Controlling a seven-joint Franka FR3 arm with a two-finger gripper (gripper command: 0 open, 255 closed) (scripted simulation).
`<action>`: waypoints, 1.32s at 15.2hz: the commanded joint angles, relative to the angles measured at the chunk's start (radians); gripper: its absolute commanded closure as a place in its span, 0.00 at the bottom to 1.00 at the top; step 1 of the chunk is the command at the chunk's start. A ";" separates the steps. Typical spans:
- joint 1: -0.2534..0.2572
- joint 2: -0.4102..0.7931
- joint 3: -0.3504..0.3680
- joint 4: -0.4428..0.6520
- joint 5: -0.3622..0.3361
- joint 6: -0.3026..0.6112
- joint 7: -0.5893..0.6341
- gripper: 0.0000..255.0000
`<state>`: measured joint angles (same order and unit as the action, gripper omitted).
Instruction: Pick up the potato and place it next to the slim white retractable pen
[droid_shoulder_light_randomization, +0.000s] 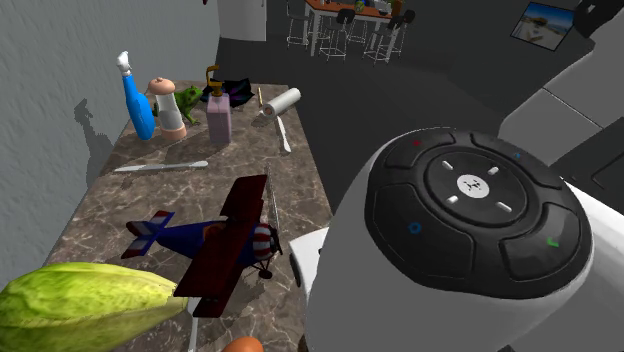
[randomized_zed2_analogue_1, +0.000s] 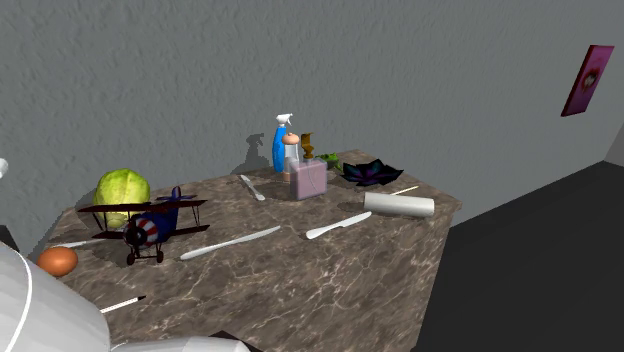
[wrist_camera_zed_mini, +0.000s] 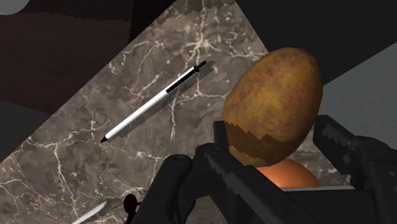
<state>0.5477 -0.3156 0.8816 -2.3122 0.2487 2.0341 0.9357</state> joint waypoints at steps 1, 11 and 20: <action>-0.005 0.017 0.014 -0.017 -0.007 0.033 0.008 1.00; -0.040 0.122 0.080 -0.089 -0.071 0.187 0.065 1.00; -0.052 0.155 0.097 -0.102 -0.097 0.224 0.086 1.00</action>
<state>0.4994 -0.1662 0.9785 -2.4106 0.1563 2.2565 1.0201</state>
